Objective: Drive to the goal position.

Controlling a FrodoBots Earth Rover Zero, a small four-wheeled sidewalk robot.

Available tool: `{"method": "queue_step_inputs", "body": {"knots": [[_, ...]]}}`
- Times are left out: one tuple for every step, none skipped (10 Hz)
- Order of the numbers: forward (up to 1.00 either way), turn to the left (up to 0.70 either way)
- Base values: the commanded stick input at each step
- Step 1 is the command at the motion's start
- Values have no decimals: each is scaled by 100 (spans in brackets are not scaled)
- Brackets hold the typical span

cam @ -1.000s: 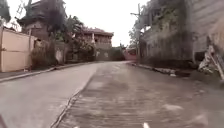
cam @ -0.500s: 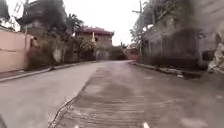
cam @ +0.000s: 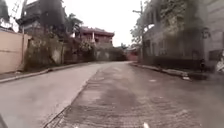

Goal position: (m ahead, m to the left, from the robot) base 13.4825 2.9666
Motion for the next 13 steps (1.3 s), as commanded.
{"method": "queue_step_inputs", "body": {"knots": [[70,0],[70,0],[70,0],[70,0],[70,0],[70,0],[70,0],[70,0],[70,-35],[70,-35],[70,-35],[70,-35],[70,-35]]}}
